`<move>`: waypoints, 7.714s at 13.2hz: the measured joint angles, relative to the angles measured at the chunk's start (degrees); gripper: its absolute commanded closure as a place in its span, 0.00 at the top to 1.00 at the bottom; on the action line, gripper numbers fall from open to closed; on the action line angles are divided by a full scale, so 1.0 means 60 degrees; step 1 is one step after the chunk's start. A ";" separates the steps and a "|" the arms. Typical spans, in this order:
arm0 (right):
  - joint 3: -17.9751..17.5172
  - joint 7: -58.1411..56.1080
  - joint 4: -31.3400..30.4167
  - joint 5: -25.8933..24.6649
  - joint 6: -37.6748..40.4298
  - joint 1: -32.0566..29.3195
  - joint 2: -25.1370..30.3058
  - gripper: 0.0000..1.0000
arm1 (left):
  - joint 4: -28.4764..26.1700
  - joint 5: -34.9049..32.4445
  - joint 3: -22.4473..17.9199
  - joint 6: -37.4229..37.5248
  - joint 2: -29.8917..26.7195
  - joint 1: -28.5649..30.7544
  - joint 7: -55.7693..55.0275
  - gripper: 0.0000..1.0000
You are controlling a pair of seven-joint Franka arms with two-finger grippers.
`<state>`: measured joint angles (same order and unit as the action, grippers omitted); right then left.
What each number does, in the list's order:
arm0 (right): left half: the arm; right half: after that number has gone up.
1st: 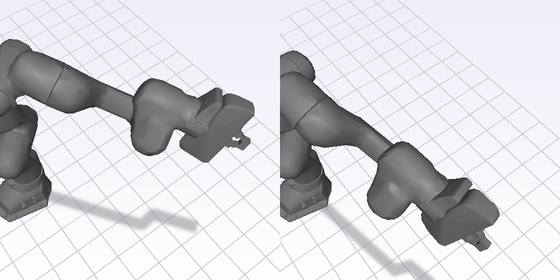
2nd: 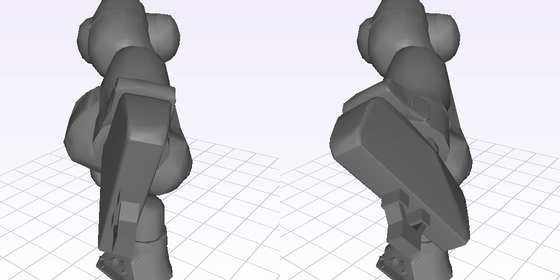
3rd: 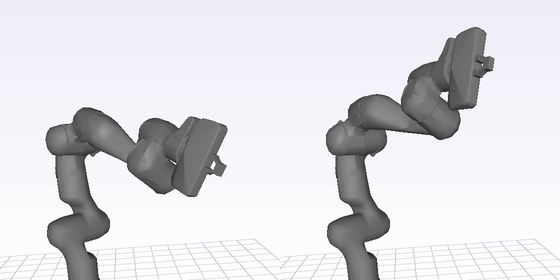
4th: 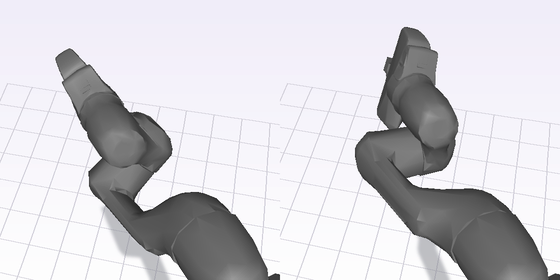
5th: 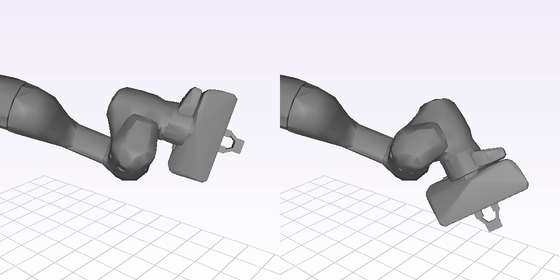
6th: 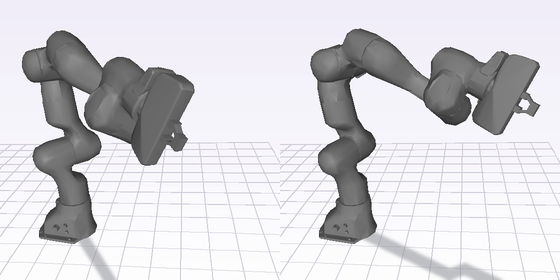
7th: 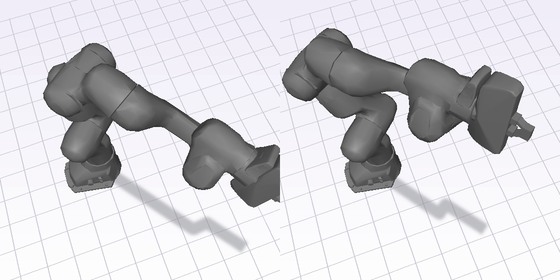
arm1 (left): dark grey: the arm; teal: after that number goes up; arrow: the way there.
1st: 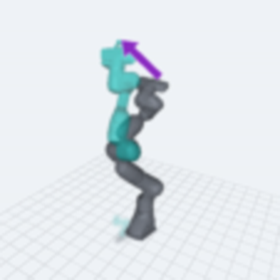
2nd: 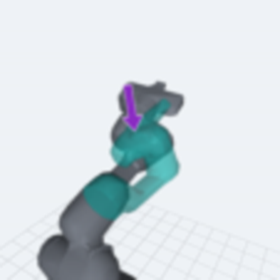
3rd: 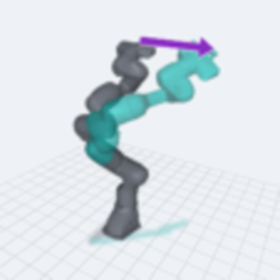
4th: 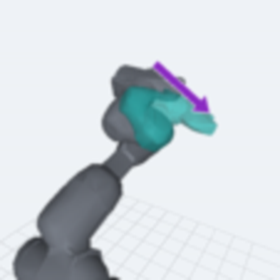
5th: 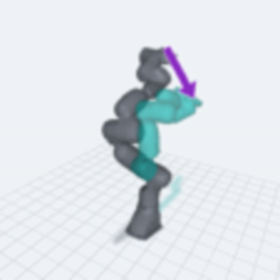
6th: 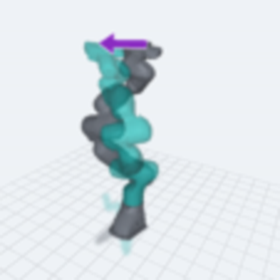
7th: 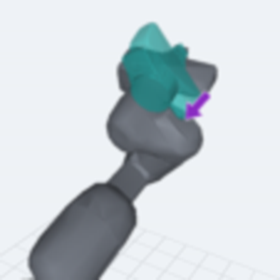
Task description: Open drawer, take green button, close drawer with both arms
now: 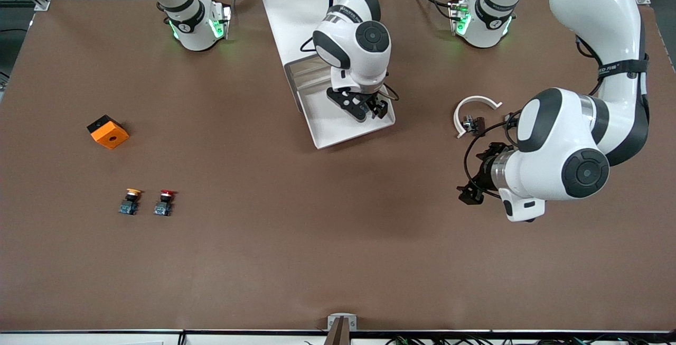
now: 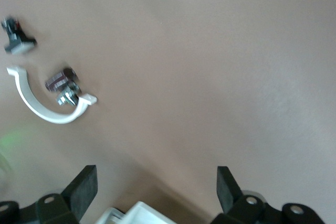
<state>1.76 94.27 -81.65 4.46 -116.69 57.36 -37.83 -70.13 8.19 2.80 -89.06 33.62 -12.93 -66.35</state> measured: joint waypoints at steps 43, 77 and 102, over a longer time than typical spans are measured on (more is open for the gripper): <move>0.0391 -0.9028 0.0582 -0.0453 0.1991 -0.4794 0.1300 0.00 | -0.3951 -0.0281 0.0967 -0.6042 0.0908 -0.3160 0.3143 1.00; 0.0207 -1.3121 -0.3519 -0.0558 -0.4004 -0.7942 -0.0003 0.00 | -0.4263 -0.0615 0.2339 -0.5787 0.0581 -0.3371 0.0059 1.00; 0.0294 -1.5003 0.0417 -0.1354 0.4497 -0.8623 0.3168 1.00 | -0.3551 -0.1447 0.0648 0.0650 -0.6029 0.2472 0.8327 1.00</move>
<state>3.52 4.25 -79.15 -3.67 -89.70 5.62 -18.82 -91.43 -0.49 6.68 -85.16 -2.55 1.91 -16.39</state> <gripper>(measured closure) 0.000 0.000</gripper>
